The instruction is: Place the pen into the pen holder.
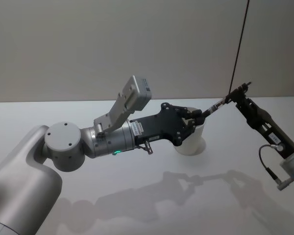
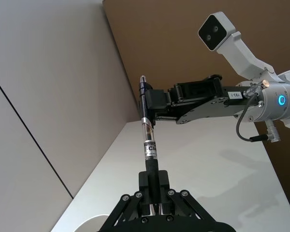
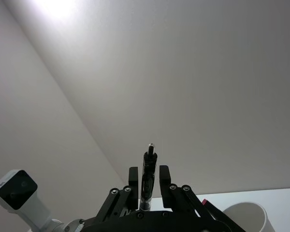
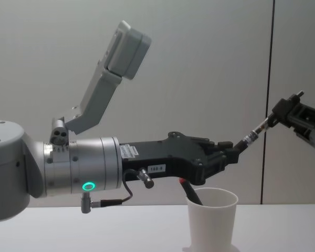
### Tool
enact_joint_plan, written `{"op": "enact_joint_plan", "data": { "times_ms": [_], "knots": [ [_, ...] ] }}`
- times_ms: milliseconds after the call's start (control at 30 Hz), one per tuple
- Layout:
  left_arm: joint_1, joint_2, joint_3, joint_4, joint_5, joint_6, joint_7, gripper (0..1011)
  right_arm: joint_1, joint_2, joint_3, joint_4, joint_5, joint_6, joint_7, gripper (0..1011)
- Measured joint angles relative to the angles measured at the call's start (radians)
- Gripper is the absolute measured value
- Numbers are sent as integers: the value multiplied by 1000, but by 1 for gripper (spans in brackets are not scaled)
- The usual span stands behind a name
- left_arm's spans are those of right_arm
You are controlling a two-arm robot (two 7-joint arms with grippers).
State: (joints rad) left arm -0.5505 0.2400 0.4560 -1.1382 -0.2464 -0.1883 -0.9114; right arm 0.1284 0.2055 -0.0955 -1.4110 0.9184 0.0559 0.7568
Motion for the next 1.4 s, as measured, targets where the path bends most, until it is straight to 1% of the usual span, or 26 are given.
{"op": "enact_joint_plan", "data": {
  "times_ms": [33,67,100,233,867,933,967,1033,1067,1100,1200,1233,1300,1333,1367,1400],
  "knots": [
    [0,0,0,0,0,0,0,127,0,0,0,0,2,-1,-1,277],
    [0,0,0,0,0,0,0,127,1,0,-1,1,7,-3,-4,259],
    [0,0,0,0,0,0,0,129,2,0,-1,2,12,-5,-6,199],
    [0,0,0,0,0,0,0,127,3,-1,-2,3,20,-7,-10,128],
    [0,1,0,0,1,0,0,130,10,2,-8,8,54,-26,-25,128],
    [0,1,0,0,2,0,-1,185,11,4,-7,7,57,-29,-26,126],
    [0,1,0,0,2,0,-1,192,11,4,-8,7,57,-30,-26,128],
    [0,1,0,0,2,0,-1,238,11,4,-9,6,58,-30,-26,126],
    [0,1,0,0,2,0,-1,295,11,5,-9,5,58,-30,-26,126],
    [0,1,0,0,2,0,-1,315,11,5,-10,5,58,-31,-26,126],
    [0,1,0,0,2,0,-1,435,11,6,-12,3,58,-32,-24,126],
    [0,1,0,0,2,0,-1,435,11,7,-12,3,58,-32,-24,126],
    [0,1,0,0,2,0,-1,514,10,8,-13,2,57,-33,-23,126],
    [0,1,0,0,2,0,-1,527,10,8,-14,2,57,-34,-23,126],
    [0,1,0,0,2,0,-1,577,10,9,-14,1,55,-35,-22,126],
    [0,0,0,0,2,0,-1,594,10,9,-15,0,55,-36,-21,128]
  ]
}}
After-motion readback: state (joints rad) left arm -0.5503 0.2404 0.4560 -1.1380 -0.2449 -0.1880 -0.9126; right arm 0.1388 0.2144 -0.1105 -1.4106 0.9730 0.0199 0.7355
